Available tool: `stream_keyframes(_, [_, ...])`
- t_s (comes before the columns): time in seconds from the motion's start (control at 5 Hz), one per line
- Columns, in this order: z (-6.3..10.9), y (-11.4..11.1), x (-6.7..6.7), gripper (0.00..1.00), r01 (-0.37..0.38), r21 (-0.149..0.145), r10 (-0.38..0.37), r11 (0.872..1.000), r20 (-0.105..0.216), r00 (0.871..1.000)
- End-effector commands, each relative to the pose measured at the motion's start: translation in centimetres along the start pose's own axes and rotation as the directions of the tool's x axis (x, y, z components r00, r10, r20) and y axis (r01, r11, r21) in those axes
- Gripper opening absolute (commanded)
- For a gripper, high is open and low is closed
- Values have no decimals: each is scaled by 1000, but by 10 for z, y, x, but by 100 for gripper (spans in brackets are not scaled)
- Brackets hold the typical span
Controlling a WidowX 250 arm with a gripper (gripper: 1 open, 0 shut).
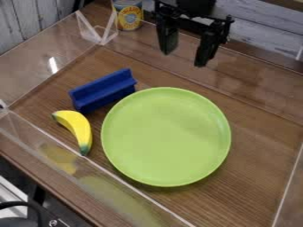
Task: Put the banana in the green plate
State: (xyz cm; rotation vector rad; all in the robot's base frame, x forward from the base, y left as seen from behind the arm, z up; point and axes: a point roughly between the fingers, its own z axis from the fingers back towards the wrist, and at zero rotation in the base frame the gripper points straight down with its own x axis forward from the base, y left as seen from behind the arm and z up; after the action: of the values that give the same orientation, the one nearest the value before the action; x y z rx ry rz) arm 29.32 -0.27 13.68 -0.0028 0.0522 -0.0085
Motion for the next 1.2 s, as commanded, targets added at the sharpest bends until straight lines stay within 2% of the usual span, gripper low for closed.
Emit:
stream_keyframes(0.0, [-8,3,-6,100,-16,0,16,1000,-24,1000])
stream_keyframes(0.2, [-9,22,-26,100,-84,-2,84,996,-26,996])
stream_keyframes(0.4, [-6,54,-53,100,-120,-4,120,993,2,993])
stream_keyframes(0.6, [-6,84,-77,100,-183,-13,184,983,32,982])
stream_keyframes(0.8, [-12,108,-94,100,-263,-21,263,965,47,964])
stream_keyframes(1.0, [-21,117,-105,100,-357,-34,358,934,45,933])
